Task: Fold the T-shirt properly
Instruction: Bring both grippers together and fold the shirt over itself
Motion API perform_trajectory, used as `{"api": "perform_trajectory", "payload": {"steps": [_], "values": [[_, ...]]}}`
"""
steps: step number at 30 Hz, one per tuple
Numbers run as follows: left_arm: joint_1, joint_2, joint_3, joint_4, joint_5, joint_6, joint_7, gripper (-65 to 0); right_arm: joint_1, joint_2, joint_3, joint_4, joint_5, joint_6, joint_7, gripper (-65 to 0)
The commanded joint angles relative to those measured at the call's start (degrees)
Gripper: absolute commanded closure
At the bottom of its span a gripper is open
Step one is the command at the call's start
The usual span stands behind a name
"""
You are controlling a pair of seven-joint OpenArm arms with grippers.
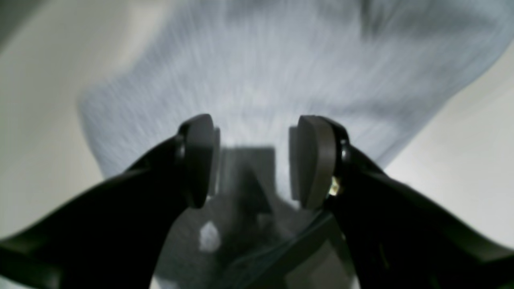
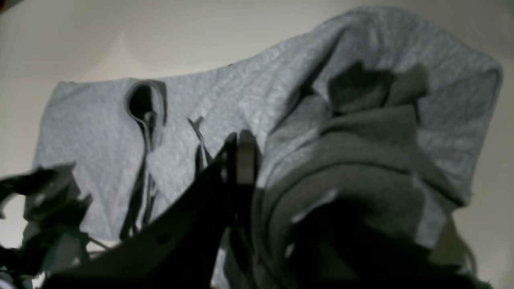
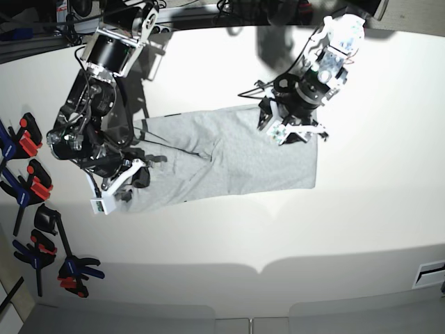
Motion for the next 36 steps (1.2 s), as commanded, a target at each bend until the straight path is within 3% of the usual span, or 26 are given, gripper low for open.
{"api": "perform_trajectory", "payload": {"steps": [1,4,10,21,24,29,36], "values": [[-1.05,0.76,-0.07,-0.57,-0.26,0.22,-1.42,-30.5,1.86,0.48,0.09,1.2,1.25,-0.7,1.33,0.0],[-1.25,1.6,-0.07,-2.73,-0.28,0.2,-1.38,-30.5,3.54,-0.57,0.09,1.2,0.74,-1.09,0.98,0.0],[-1.64,4.92,-0.07,-3.34,-1.53,0.24,-2.95,-30.5,5.84,-6.32,-1.01,1.2,0.81,-1.2,0.76,0.0],[-7.61,11.04,-0.07,-19.17,-2.29,0.22,-3.13,-30.5,5.79,-16.62,-16.15,1.2,-5.05,-3.23,1.09,0.0],[-7.91,12.2,-0.07,-19.76,-2.25,0.17,-2.56,-30.5,5.79,-16.62,-19.85,1.05,-4.9,-3.58,2.12,0.0],[-8.39,12.81,-0.07,-19.5,-2.29,0.0,-2.34,-30.5,5.77,-16.62,-24.24,0.7,-10.86,-5.29,5.27,0.0],[-11.98,13.09,-0.07,-17.86,-3.45,0.0,1.75,-30.5,5.81,-16.62,-24.28,0.68,-8.96,-5.16,6.62,0.0]]}}
